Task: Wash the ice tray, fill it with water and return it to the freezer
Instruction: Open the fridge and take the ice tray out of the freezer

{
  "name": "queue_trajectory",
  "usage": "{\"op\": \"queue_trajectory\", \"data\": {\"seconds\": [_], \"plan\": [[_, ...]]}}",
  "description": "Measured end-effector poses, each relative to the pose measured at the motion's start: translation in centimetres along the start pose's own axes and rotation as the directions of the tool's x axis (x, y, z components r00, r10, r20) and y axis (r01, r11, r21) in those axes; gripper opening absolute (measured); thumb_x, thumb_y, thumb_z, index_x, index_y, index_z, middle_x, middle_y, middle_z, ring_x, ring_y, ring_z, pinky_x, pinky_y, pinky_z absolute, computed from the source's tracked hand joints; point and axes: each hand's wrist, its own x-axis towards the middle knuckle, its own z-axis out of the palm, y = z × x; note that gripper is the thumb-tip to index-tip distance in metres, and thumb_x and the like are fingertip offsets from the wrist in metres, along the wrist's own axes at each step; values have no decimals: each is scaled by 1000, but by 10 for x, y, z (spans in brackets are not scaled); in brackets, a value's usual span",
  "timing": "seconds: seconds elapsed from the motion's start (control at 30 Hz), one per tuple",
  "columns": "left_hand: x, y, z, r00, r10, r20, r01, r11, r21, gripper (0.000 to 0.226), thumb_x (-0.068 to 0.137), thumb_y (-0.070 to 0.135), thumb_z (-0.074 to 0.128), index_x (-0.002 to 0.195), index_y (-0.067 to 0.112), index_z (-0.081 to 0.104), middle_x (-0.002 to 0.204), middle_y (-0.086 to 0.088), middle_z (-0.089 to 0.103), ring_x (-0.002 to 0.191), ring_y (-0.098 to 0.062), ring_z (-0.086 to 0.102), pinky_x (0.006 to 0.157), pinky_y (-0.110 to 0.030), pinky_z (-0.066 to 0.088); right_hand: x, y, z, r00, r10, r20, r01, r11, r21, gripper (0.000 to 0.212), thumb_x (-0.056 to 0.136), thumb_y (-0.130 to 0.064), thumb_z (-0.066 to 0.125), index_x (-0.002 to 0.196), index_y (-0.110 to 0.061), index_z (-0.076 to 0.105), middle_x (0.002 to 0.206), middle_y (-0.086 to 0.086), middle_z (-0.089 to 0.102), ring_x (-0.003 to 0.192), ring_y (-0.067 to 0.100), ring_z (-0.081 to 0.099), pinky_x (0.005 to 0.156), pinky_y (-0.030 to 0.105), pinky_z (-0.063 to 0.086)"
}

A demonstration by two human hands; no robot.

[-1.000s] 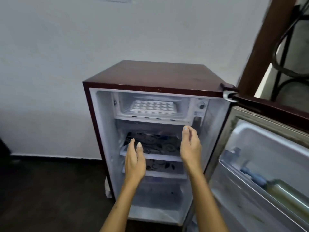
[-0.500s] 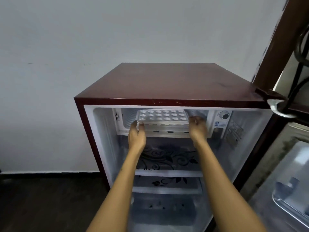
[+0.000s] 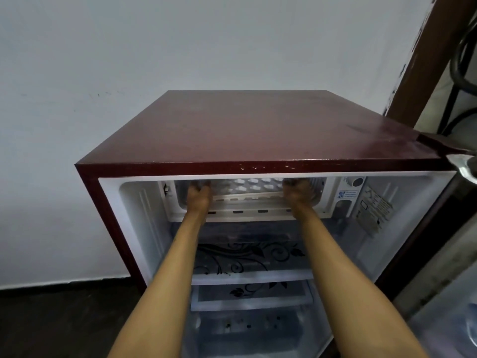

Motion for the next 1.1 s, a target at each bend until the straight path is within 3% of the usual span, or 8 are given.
{"op": "queue_trajectory", "data": {"seconds": [0.1, 0.2, 0.3, 0.47, 0.77, 0.87, 0.93, 1.1], "plan": [[-5, 9, -1, 1000, -21, -5, 21, 997, -68, 36, 99, 9, 38, 134, 1, 42, 88, 5, 51, 93, -16, 48, 80, -25, 38, -2, -1, 3, 1000, -5, 6, 5, 1000, 28, 24, 84, 13, 48, 81, -8, 60, 77, 7, 59, 78, 20, 55, 64, 27, 40], [-7, 12, -6, 999, -48, 17, 50, 992, -118, 47, 100, 19, 44, 143, 5, 32, 119, -1, 50, 111, -17, 47, 95, -25, 34, -4, -2, 5, 998, 34, -57, -29, 995, 93, 20, 85, 14, 46, 96, 14, 63, 92, 27, 65, 88, 33, 61, 70, 28, 39], [-7, 11, -10, 999, -43, -16, 41, 989, -144, 50, 98, 26, 48, 142, 9, 33, 138, -3, 46, 126, -22, 45, 109, -34, 33, -9, -7, 1, 992, 79, -93, -65, 986, 152, 27, 87, 12, 48, 105, 4, 66, 101, 15, 67, 92, 22, 59, 77, 26, 44], [-24, 13, -14, 996, -43, -78, 22, 968, -252, 37, 98, 9, 39, 134, 7, 46, 119, -4, 54, 120, -22, 50, 106, -33, 38, -29, -11, -16, 980, 143, -137, -104, 961, 257, 26, 86, 14, 48, 92, -6, 64, 89, 3, 63, 86, 15, 58, 49, -1, 41], [-92, -15, -24, 986, -107, -130, 52, 928, -369, 37, 87, 22, 53, 119, 6, 62, 119, -10, 65, 112, -27, 60, 102, -46, 45, -112, 3, -70, 953, 248, -174, -156, 894, 421, 40, 87, 13, 48, 117, -11, 59, 100, -4, 61, 97, 14, 59, 78, 21, 47], [-124, -16, -24, 984, -125, -130, 68, 925, -374, 18, 91, 16, 50, 95, 8, 66, 92, -4, 68, 93, -23, 64, 81, -36, 57, -143, 10, -91, 946, 266, -184, -156, 873, 462, 47, 88, 12, 47, 130, -7, 54, 115, 3, 61, 108, 18, 60, 90, 29, 51], [-148, -15, -24, 983, -137, -125, 81, 925, -371, 18, 92, 11, 46, 96, 9, 64, 82, 0, 64, 85, -20, 61, 65, -26, 54, -166, 12, -106, 939, 276, -205, -149, 863, 483, 47, 88, 12, 46, 131, -7, 53, 118, 4, 61, 109, 17, 60, 89, 28, 52], [-211, -17, -34, 987, -142, -81, 102, 924, -369, 29, 93, 14, 49, 118, 5, 59, 108, -9, 66, 101, -23, 63, 93, -37, 52, -230, 15, -149, 930, 233, -285, -71, 872, 484, 44, 85, 11, 48, 124, -10, 57, 115, 3, 65, 105, 17, 63, 82, 24, 52]]}}
